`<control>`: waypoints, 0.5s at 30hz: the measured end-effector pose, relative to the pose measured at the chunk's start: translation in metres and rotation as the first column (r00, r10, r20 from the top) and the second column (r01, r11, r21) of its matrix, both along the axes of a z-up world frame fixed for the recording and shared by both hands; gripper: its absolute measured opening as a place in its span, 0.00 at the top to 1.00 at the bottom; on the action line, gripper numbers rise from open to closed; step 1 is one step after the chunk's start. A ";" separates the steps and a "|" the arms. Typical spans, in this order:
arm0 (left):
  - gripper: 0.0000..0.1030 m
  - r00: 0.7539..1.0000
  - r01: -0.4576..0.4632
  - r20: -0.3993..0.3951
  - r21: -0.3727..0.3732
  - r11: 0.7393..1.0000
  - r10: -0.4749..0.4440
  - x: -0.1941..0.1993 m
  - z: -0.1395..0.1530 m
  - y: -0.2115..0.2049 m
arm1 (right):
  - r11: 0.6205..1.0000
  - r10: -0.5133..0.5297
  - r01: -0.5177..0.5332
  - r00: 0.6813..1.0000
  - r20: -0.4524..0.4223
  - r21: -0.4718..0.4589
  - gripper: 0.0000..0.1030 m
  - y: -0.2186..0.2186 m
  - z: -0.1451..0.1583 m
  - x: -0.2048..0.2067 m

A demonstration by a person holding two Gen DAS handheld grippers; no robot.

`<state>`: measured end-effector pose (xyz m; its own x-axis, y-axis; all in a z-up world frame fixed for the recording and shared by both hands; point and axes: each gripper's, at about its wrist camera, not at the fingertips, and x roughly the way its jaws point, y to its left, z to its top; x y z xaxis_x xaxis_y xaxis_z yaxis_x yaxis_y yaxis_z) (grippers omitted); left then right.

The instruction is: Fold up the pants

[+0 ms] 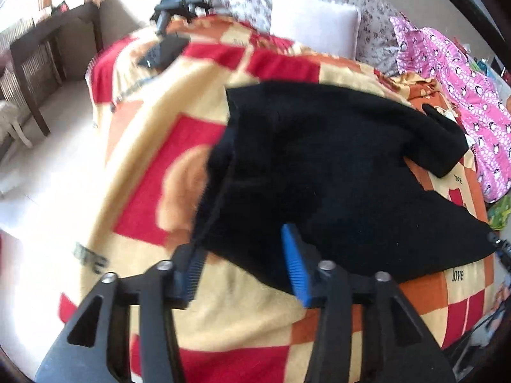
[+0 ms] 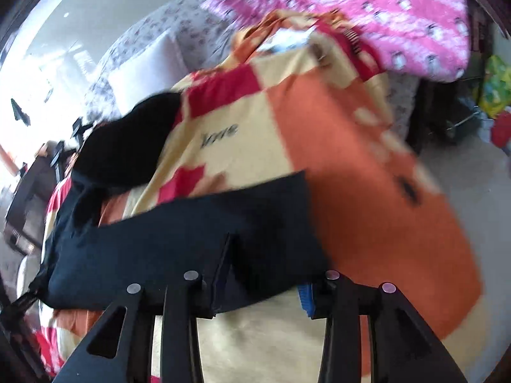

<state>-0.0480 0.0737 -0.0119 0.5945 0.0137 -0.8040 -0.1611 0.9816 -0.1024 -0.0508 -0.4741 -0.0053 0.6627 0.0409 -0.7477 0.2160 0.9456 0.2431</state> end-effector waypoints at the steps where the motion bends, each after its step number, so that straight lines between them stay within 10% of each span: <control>1: 0.47 1.000 -0.002 0.015 0.025 1.000 0.001 -0.001 0.006 -0.001 | 1.000 0.001 -0.001 1.000 0.014 -0.021 0.60 0.001 0.008 -0.001; 7: 0.29 0.993 0.012 0.115 0.087 0.996 -0.022 -0.003 0.041 -0.008 | 0.986 0.166 -0.165 0.977 0.134 -0.019 0.43 0.043 0.053 0.008; 15: 0.20 0.993 0.102 0.061 0.030 0.994 -0.103 0.051 0.014 -0.036 | 0.877 0.477 -0.478 0.853 0.210 -0.050 0.37 0.155 0.080 0.060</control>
